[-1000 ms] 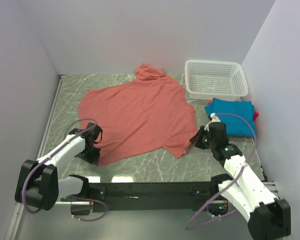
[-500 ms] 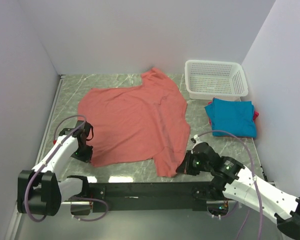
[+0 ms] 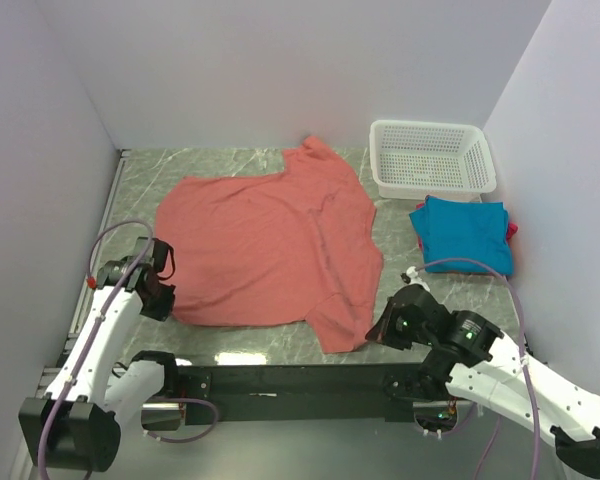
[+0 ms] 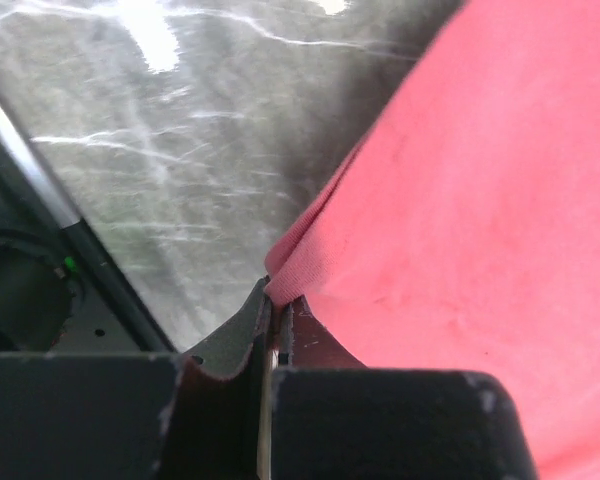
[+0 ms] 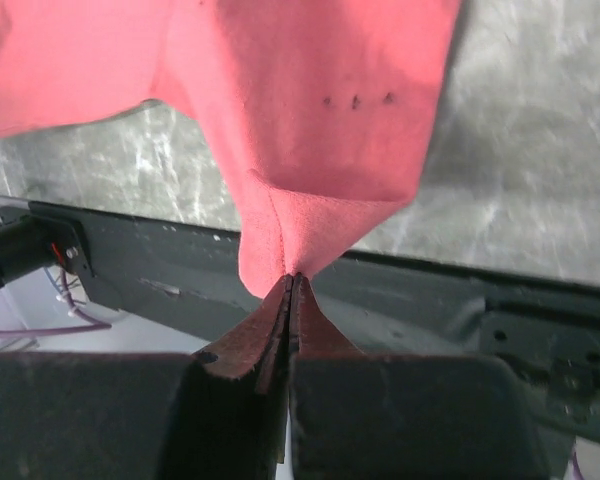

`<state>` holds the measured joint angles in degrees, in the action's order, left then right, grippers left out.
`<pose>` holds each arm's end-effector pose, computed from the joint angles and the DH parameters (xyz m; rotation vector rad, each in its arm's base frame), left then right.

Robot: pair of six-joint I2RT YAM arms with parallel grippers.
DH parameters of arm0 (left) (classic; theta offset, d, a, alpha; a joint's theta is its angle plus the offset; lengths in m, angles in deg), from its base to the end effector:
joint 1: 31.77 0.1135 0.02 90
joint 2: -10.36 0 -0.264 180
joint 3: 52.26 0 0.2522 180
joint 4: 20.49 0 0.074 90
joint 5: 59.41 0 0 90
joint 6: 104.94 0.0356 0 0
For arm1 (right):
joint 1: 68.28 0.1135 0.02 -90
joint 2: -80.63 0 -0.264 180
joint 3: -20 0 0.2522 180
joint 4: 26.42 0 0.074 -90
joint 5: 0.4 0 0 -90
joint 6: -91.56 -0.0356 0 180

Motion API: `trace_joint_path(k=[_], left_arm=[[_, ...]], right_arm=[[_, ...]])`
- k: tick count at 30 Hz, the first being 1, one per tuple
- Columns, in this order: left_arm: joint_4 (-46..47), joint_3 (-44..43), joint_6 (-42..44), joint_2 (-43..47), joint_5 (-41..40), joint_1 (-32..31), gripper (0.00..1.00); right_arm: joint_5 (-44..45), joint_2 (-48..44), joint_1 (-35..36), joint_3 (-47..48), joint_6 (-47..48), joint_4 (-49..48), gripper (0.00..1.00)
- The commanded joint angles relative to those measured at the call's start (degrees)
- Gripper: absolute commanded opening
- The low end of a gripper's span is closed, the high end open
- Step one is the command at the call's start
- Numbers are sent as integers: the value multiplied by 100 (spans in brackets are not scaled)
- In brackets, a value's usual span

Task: Fold and stack the t-shirts
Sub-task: Flatten the tshirt out

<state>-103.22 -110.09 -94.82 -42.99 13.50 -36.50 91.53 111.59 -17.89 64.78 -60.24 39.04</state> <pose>0.1362 -0.0008 0.2392 -1.7345 2.1836 0.1167 0.0688 0.0813 0.2236 0.2783 2.6302 0.7387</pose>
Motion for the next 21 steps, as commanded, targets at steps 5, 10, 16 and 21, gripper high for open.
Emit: trace_joint_path(k=[5, 10, 16, 21], left_arm=[[-960, -66, -467, 464, -453, 34, 1], [-785, -5, -520, 597, -410, 34, 1], [-803, -5, -555, 386, -454, 34, 1], [-82, 276, -406, 202, -138, 34, 1]], right_arm=[[-570, -503, 67, -377, -605, 614, 0], [-747, 93, 85, -475, -281, 16, 0], [-405, 666, 76, -238, -104, 103, 0], [-44, 841, 50, 149, 36, 7, 0]])
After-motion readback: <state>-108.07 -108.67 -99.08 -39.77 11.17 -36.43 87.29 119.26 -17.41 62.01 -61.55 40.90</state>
